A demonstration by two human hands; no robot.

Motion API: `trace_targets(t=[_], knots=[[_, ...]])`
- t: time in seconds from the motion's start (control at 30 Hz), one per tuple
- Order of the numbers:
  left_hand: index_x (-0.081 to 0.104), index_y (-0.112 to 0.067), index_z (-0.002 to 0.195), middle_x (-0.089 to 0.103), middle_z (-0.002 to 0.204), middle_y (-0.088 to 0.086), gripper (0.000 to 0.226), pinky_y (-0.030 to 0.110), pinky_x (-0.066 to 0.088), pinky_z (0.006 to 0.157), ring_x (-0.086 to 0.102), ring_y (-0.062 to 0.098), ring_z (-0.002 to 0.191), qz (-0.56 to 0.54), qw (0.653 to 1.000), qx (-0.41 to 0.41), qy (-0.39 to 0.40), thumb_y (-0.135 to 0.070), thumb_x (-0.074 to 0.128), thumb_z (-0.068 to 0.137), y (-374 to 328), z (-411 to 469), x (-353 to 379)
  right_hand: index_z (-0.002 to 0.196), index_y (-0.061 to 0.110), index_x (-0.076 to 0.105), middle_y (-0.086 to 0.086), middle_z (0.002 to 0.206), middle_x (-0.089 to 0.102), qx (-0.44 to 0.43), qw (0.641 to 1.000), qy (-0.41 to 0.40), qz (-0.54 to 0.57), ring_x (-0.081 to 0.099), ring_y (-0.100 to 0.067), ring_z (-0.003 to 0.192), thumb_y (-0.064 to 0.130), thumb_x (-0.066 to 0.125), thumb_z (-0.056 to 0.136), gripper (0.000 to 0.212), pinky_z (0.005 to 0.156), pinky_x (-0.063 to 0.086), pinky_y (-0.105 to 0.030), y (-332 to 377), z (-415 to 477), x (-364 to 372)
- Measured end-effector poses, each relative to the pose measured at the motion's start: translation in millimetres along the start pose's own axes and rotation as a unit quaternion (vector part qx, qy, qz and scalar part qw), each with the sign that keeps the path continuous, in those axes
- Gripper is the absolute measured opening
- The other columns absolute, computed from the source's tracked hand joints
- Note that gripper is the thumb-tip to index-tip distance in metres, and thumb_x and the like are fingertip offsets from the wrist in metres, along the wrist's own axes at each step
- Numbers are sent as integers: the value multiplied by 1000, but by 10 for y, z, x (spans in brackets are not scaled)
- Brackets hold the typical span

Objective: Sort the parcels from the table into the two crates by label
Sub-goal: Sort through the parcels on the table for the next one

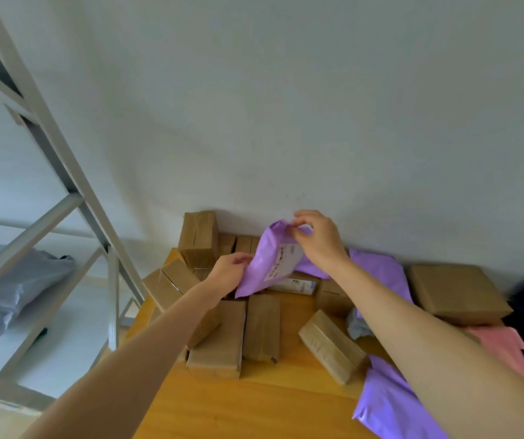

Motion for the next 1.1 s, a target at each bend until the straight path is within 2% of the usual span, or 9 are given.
trace_targets(t=[0.1, 0.17, 0.27, 0.37, 0.53, 0.67, 0.83, 0.97, 1.1], knots=[[66, -9, 101, 67, 98, 10, 38, 21, 47, 73, 62, 18, 86, -98, 994, -50, -10, -35, 37, 103, -37, -197, 27, 88, 18, 67, 2, 94, 68, -2, 999, -9, 48, 63, -17, 93, 17, 64, 91, 4, 75, 47, -17, 19, -136, -214], [66, -12, 105, 70, 102, 9, 50, 29, 47, 84, 63, 18, 96, -157, 986, -62, -8, -48, 33, 101, -96, -352, 69, 86, 17, 66, 2, 84, 68, -11, 998, -18, 65, 65, -20, 85, 16, 66, 90, 4, 77, 52, -28, 17, -242, -373], [69, -18, 109, 72, 102, 5, 52, 24, 47, 77, 66, 18, 98, -164, 986, -19, -5, -57, 38, 96, -277, -607, 132, 86, 15, 66, 1, 81, 68, -18, 997, -26, 74, 64, -18, 79, 14, 67, 89, 3, 77, 52, -35, 13, -443, -588], [68, -19, 108, 72, 99, 4, 44, 20, 49, 72, 67, 17, 98, -161, 987, 22, -14, -55, 57, 85, -439, -905, 223, 86, 13, 67, -1, 81, 68, -11, 995, -43, 92, 63, -17, 77, 12, 68, 88, 2, 74, 51, -31, -23, -657, -788], [62, -21, 116, 71, 108, 1, 46, 38, 50, 93, 65, 19, 105, -260, 965, 28, -23, -43, 74, 77, -446, -1324, 417, 90, 10, 67, 3, 82, 66, 24, 983, -73, 167, 58, -3, 71, 13, 64, 91, 5, 60, 45, -7, -83, -1071, -1105], [62, -16, 119, 71, 110, 3, 44, 34, 56, 84, 69, 19, 100, -286, 958, 28, -9, -15, 78, 78, -466, -1609, 615, 90, 14, 68, 5, 85, 67, 72, 962, -92, 245, 60, -11, 79, 15, 65, 90, 3, 70, 47, -18, -156, -1316, -1217], [61, -8, 118, 71, 109, 9, 43, 42, 56, 89, 70, 25, 98, -296, 955, 25, -28, -5, 77, 78, -498, -1868, 698, 86, 18, 70, -4, 94, 72, 116, 947, -71, 291, 66, -25, 94, 19, 69, 87, 2, 87, 55, -41, -173, -1561, -1268], [62, -9, 116, 71, 108, 9, 39, 44, 56, 88, 70, 26, 97, -290, 956, 34, -41, -6, 75, 80, -567, -2026, 628, 94, 16, 69, -6, 97, 71, 111, 945, -33, 305, 67, -25, 92, 14, 66, 88, 7, 75, 55, -36, -56, -1735, -1361], [62, -10, 118, 71, 110, 8, 38, 40, 57, 85, 69, 24, 99, -281, 958, 60, -22, -9, 73, 81, -682, -2119, 479, 107, 18, 65, -5, 98, 72, 86, 946, 34, 312, 69, -21, 87, -1, 64, 86, 29, 66, 53, -28, 155, -1901, -1406]])
Point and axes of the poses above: each hand's wrist, its own z-axis towards the middle knuckle, its own x-axis out of the palm, y = z × x, the point moved 8 cm from there along z, towards the middle knuckle
